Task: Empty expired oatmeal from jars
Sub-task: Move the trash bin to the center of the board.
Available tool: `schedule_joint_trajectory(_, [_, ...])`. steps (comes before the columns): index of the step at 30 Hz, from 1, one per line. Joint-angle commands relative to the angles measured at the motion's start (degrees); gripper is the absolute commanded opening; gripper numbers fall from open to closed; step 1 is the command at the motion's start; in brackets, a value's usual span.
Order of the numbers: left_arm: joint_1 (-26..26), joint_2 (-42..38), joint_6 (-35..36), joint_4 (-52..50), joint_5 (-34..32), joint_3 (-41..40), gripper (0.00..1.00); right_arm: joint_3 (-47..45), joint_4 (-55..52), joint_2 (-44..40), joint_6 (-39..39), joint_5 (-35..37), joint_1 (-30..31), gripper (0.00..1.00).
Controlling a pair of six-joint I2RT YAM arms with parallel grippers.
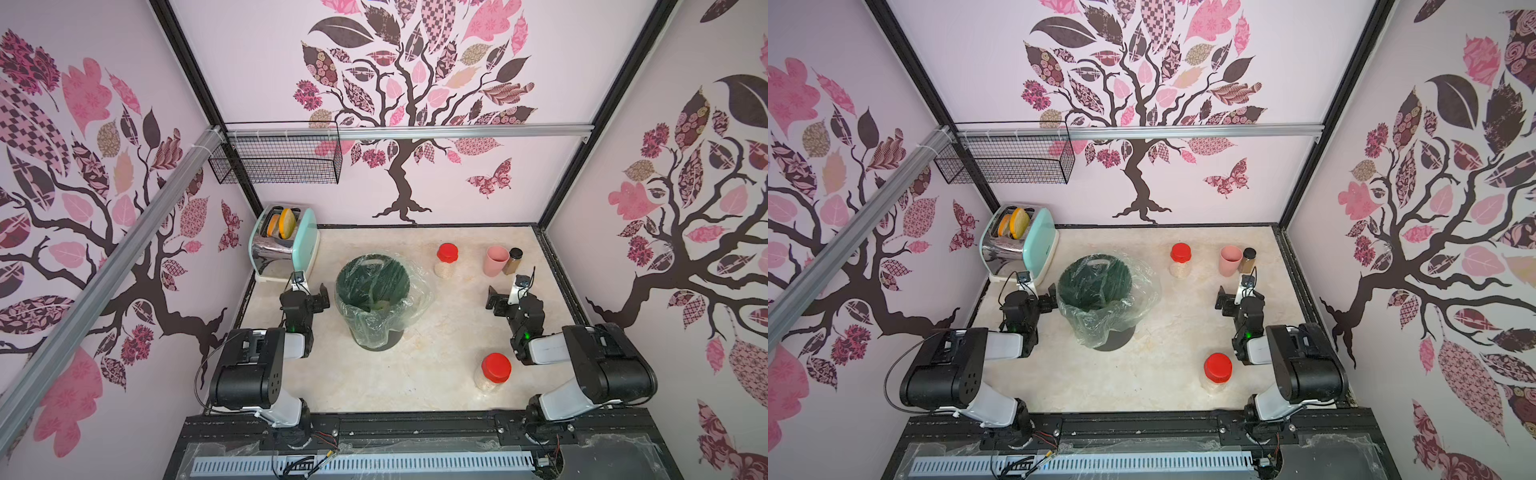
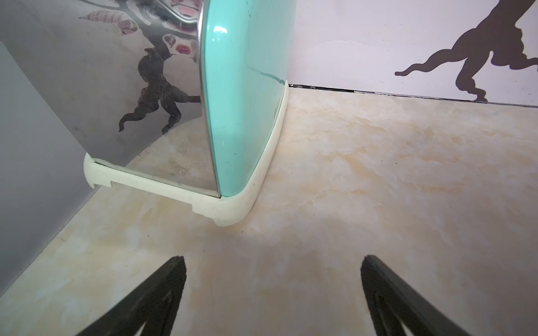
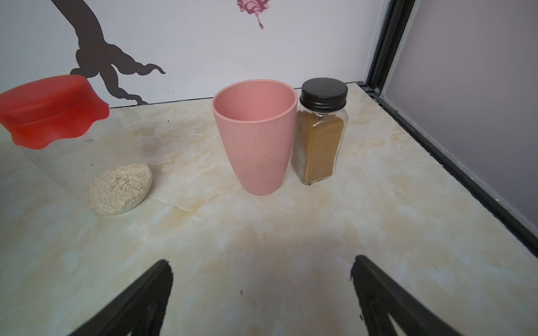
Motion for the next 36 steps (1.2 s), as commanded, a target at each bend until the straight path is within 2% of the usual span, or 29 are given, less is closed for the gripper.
schedule_joint_trajectory(1, [-0.2,0.2,0.4,1.3,-0.2,-0.1,0.98,1.6,0.3,0.1,-0.2,0.2,-0.2,0.99])
schedule_joint_trajectory(30, [0.6,-0.8,-0.4,0.9,0.1,-0.1,0.98,0.2,2.2,-0.6,-0.3,0.4,-0.1,0.99])
schedule_joint_trajectory(33, [0.4,-6.7,-2.8,-9.4,-6.3,2.8,0.98,-1.6,6.3,-2.5,0.2,3.2,0.2,1.0])
schedule_joint_trajectory(36, [0.2,-11.4,-3.9,-18.3,-8.4,5.9,0.98,3.6,-11.5,-11.6,0.5,3.5,0.3,1.0])
